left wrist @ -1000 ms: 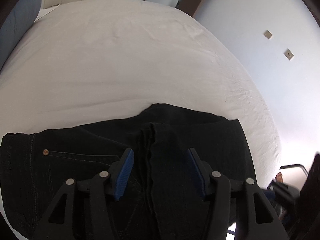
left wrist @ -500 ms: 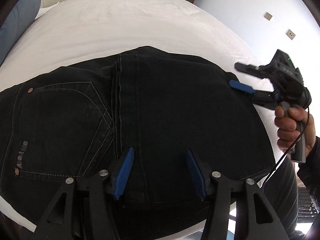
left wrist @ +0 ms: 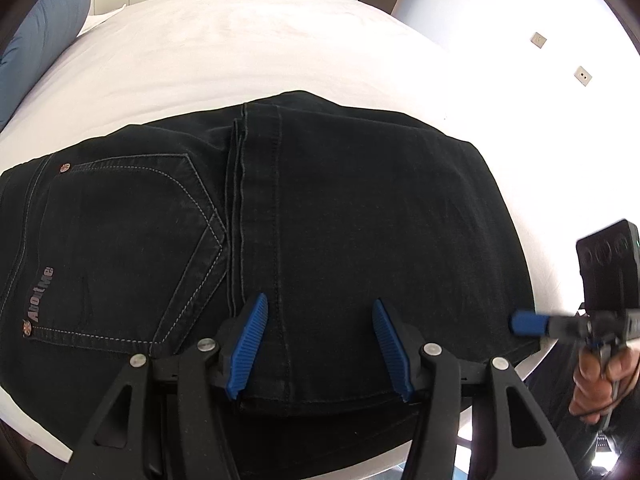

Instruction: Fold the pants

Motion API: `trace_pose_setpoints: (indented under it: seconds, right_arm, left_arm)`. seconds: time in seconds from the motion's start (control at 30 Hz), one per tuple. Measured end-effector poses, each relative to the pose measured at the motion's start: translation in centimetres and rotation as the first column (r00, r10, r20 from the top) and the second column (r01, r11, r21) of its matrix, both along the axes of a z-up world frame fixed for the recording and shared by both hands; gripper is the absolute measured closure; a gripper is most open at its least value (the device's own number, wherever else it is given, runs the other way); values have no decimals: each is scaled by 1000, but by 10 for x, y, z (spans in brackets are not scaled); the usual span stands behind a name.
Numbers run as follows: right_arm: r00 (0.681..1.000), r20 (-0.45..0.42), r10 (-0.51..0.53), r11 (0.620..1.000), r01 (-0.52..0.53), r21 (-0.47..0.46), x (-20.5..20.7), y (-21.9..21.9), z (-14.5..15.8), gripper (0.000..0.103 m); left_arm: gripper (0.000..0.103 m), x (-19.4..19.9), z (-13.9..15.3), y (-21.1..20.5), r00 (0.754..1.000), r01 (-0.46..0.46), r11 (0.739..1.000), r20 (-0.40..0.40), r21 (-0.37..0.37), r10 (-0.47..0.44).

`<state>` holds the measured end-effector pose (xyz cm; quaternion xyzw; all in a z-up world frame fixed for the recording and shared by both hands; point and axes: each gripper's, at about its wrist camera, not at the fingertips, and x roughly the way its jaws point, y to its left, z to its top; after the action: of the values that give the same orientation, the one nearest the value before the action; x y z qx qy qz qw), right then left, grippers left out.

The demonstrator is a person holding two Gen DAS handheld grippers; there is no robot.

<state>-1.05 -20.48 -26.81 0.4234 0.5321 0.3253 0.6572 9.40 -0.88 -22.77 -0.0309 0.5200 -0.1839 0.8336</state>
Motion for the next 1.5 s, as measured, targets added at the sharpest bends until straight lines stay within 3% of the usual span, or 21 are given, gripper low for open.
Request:
trace_pose_setpoints:
  seconds: [0.13,0.27,0.33,0.37,0.4,0.43,0.47,0.53,0.6,0.77,0.87,1.0,1.1,1.13,1.17,1.27,1.37,1.5]
  right_arm:
    - [1000,9,29,998,-29,-52,-22,0,26,60]
    - [989,109,-103,992,93,86,-11,-17,62,60]
    - [983,92,-157,982,146,117,2,-21,57,50]
    - [985,60,-162,984,157,83,10,-18,44,38]
    - [989,11,-151,989,151,10,18,-11,28,38]
    - [990,-53,-133,989,130,-66,23,-5,9,49]
    - [987,-53,-150,982,142,-126,23,-4,4,64]
    - [983,-54,-174,980,167,-104,21,-4,9,61]
    - [982,-57,-182,980,177,-92,16,-4,18,57]
    - [988,-10,-153,988,153,-1,14,11,47,56]
    - [993,17,-121,992,120,39,26,24,64,56]
    - [995,18,-102,994,101,46,53,45,75,56]
    - [990,-73,-124,992,126,26,67,47,47,50]
    - [982,-138,-127,992,125,-26,70,49,30,52]
    - [973,-189,-135,991,127,-52,69,50,14,65]
    - [965,-191,-178,984,179,-8,66,42,15,67]
    - [969,-191,-160,986,165,12,65,39,15,67]
    - [965,-202,-167,984,175,24,66,32,16,67]
  left_arm:
    - [46,-3,-2,5,1000,-23,1000,7,-22,23]
    - [40,-4,2,19,997,-71,990,-5,-121,71]
    - [37,-5,6,26,995,-101,979,-15,-176,100]
    - [37,-6,9,32,993,-120,972,-27,-204,117]
    - [37,-7,14,40,989,-147,959,-41,-241,141]
    - [37,-9,18,49,985,-172,946,-44,-273,166]
    - [36,-14,25,61,979,-200,932,-36,-303,199]
    - [22,-26,41,95,956,-274,895,-1,-351,292]
    - [13,-39,53,141,911,-370,837,20,-402,413]
    - [12,-60,55,245,781,-558,669,-38,-491,623]
    - [12,-65,48,279,727,-626,609,-80,-487,682]
    - [12,-64,33,298,686,-702,601,-134,-383,715]
    - [12,-60,20,302,671,-728,597,-171,-337,721]
    - [12,-57,16,300,671,-730,598,-179,-330,720]
    - [12,-53,12,296,672,-731,601,-186,-325,717]
    - [12,-44,-1,294,673,-733,599,-215,-322,708]
    - [11,-37,-8,292,656,-746,567,-237,-349,717]
    - [7,-44,-20,301,638,-744,486,-272,-458,720]
